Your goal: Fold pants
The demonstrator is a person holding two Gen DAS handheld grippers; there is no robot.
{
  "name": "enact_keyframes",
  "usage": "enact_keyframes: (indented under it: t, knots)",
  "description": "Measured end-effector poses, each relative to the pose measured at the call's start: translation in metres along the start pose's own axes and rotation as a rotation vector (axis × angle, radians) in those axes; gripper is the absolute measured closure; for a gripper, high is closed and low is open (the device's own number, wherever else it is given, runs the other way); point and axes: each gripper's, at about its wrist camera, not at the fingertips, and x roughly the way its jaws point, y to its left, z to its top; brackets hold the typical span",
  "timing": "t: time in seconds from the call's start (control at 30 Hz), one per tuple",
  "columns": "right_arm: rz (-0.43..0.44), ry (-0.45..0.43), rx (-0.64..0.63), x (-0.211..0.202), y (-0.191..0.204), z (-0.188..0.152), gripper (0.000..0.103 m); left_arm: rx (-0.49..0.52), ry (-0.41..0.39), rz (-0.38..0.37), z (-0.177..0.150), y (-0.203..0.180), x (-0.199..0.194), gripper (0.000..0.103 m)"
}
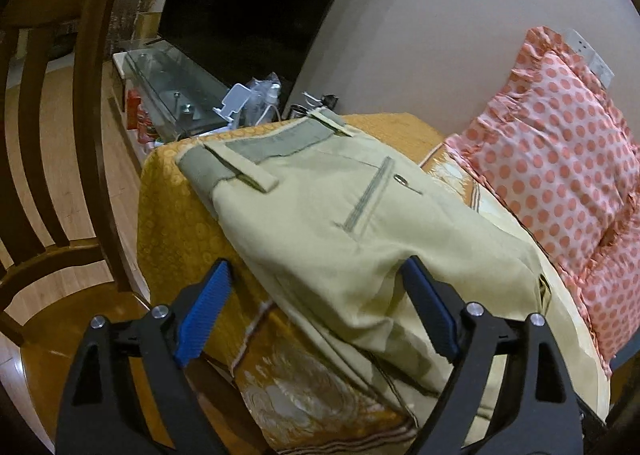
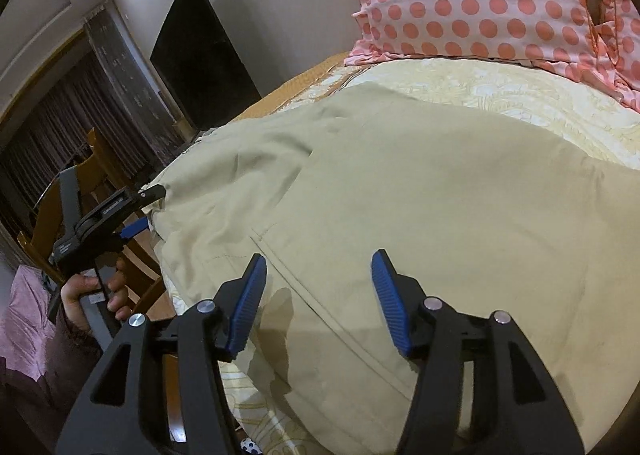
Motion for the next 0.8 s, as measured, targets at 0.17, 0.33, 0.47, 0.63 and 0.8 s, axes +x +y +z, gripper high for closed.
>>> enact_keyframes:
  t: [0.17, 0.33, 0.47, 0.63, 0.8]
  knots:
    - [0.014, 0.000, -0.007, 0.001, 0.002, 0.002, 0.038, 0.011, -0.017, 0.022, 0.004, -0.005, -0.003, 0.020]
    - [0.026, -0.004, 0.012, -0.003, 0.001, 0.002, 0.035, 0.054, -0.002, 0.027, 0.009, -0.012, 0.004, 0.037]
    - [0.038, -0.022, 0.042, -0.018, -0.005, -0.001, 0.031, -0.067, 0.038, -0.055, 0.021, 0.002, 0.009, 0.082]
    - [0.029, -0.095, 0.076, -0.055, -0.023, -0.006, 0.030, 0.084, -0.046, -0.026, 0.038, -0.037, -0.010, 0.096]
    - [-0.074, -0.241, 0.173, -0.116, -0.063, -0.016, 0.030, 0.457, -0.162, -0.178, 0.038, -0.166, -0.053, 0.097]
